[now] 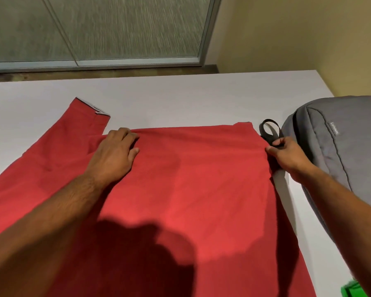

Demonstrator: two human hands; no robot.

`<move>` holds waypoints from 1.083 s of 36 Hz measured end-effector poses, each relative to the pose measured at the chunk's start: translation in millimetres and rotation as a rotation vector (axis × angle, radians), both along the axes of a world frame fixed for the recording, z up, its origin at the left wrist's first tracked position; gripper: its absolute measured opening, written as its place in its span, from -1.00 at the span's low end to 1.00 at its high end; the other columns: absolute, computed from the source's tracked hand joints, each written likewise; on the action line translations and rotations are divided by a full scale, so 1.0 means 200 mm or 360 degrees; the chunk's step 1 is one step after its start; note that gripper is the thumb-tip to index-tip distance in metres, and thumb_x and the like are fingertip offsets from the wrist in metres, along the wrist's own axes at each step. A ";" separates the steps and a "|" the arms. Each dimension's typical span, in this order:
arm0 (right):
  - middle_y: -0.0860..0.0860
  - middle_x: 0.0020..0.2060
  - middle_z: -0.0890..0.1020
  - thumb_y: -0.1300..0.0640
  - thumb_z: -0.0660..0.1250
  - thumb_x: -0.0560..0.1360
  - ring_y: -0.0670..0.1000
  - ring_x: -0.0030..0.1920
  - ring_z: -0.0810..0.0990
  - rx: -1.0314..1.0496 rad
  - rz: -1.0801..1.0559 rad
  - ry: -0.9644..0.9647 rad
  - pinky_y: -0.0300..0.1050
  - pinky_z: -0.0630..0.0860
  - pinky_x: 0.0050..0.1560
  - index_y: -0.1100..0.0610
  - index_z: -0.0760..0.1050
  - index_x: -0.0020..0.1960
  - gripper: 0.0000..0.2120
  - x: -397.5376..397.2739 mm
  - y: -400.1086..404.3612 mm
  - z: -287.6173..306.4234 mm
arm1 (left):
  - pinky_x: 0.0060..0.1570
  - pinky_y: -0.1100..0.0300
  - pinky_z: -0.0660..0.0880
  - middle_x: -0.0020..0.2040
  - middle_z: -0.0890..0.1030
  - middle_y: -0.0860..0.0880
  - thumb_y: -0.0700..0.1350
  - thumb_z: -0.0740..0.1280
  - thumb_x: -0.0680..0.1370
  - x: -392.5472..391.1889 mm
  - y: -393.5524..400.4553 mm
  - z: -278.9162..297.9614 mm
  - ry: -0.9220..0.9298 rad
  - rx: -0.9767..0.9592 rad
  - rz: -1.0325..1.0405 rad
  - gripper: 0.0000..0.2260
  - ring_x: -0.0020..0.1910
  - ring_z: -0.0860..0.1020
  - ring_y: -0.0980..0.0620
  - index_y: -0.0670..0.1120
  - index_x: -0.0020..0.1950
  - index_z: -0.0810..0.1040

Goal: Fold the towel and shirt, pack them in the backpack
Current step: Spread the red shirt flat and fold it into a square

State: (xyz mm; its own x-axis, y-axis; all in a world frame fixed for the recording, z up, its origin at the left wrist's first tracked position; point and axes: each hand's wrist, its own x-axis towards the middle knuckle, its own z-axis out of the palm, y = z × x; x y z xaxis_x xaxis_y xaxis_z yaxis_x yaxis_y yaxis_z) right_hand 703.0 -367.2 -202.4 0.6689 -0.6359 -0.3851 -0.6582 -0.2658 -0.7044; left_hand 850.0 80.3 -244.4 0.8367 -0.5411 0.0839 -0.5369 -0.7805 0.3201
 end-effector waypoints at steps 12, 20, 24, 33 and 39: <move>0.16 -0.19 0.69 0.35 0.54 0.42 0.08 -0.23 0.68 0.0496 0.0338 0.0312 -0.13 0.67 -0.21 0.18 0.54 0.03 -0.73 -0.28 -0.01 0.09 | 0.05 -0.10 0.42 0.11 0.53 -0.08 -0.15 0.28 0.58 -0.52 -0.01 0.02 -0.0165 -0.0270 0.0190 -0.83 0.07 0.50 -0.19 -0.09 0.15 0.57; 0.08 -0.29 0.59 0.31 0.38 0.58 0.03 -0.38 0.50 0.0286 -0.0048 0.0006 -0.18 0.48 -0.41 0.07 0.48 -0.06 -0.83 -0.31 0.05 0.06 | 0.08 -0.03 0.45 0.13 0.58 -0.04 0.09 0.33 0.52 -1.01 -0.02 -0.07 0.0024 -0.0365 0.0160 -0.67 0.12 0.53 -0.09 -0.08 0.17 0.65; 0.16 -0.16 0.62 0.17 0.44 0.58 0.05 -0.29 0.54 0.0186 -0.0132 -0.0033 -0.10 0.49 -0.24 0.16 0.53 0.06 -0.88 -0.36 0.10 0.01 | 0.03 -0.02 0.43 0.11 0.57 -0.03 0.09 0.37 0.51 -1.06 -0.02 -0.07 -0.0041 -0.0330 0.0096 -0.69 0.11 0.53 -0.08 -0.07 0.13 0.66; 0.08 -0.30 0.60 0.25 0.53 0.49 0.02 -0.36 0.52 0.0511 0.0061 0.0289 -0.10 0.51 -0.23 0.11 0.45 -0.10 -0.75 -0.52 0.14 0.11 | -0.09 -0.01 0.40 -0.06 0.53 0.01 -0.09 0.34 0.57 -1.08 -0.03 -0.05 -0.0122 -0.0238 0.0077 -0.94 -0.05 0.53 -0.11 -0.05 -0.08 0.55; 0.14 -0.19 0.64 0.30 0.48 0.53 0.05 -0.33 0.57 0.0378 -0.0071 0.0147 -0.10 0.51 -0.24 0.17 0.49 0.12 -0.77 -0.59 0.11 0.11 | -0.13 -0.03 0.40 -0.11 0.55 0.00 -0.13 0.34 0.59 -1.11 -0.01 0.01 -0.0192 -0.0342 0.0064 -0.94 -0.11 0.52 -0.11 -0.05 -0.09 0.55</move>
